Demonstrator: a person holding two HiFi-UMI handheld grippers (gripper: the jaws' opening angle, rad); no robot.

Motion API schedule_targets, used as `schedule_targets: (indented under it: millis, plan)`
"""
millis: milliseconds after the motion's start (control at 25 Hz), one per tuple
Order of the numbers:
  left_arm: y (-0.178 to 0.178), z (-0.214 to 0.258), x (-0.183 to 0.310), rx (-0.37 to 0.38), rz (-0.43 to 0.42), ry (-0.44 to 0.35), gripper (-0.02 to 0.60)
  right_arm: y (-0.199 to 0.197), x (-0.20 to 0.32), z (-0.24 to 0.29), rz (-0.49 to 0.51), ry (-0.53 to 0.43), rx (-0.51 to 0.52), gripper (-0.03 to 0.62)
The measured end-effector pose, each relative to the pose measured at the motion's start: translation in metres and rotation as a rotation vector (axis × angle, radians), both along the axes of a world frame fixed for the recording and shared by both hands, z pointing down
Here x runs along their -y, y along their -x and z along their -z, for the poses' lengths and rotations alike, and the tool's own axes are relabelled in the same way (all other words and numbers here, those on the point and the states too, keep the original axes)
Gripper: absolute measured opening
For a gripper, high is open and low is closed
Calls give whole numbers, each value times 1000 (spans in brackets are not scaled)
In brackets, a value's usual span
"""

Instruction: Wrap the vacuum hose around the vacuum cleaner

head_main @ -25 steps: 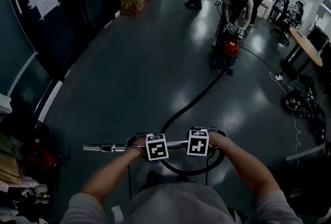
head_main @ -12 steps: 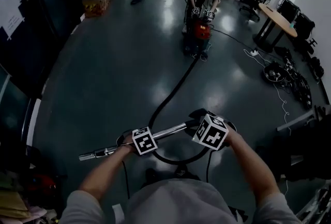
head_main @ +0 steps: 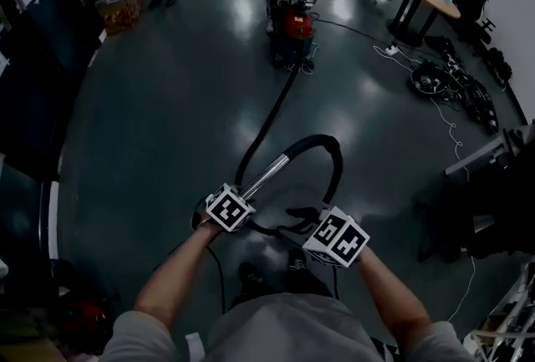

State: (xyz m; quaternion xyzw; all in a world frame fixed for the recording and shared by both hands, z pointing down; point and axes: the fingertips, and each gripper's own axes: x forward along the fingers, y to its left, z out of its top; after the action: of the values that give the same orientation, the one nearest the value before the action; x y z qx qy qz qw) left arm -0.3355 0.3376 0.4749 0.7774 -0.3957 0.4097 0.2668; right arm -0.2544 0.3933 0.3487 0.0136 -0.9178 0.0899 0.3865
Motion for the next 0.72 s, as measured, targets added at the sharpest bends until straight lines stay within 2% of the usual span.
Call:
schedule_targets:
  millis: [80,120,440,720]
  plan:
    - [-10,2,17,-22,33,-18,140,-5,-3,-10,-29,50,21,134]
    - [-16,5,25,-38,49,-28,140,-6,-4,-15,-41,78,33,130]
    - [-54,31,87,-188,212,-66,140,-1,-22,-50,-95,285,101,130]
    - [-80,39,123,-255,297,-92,140,-12,-4,-72,-234,405,157,130]
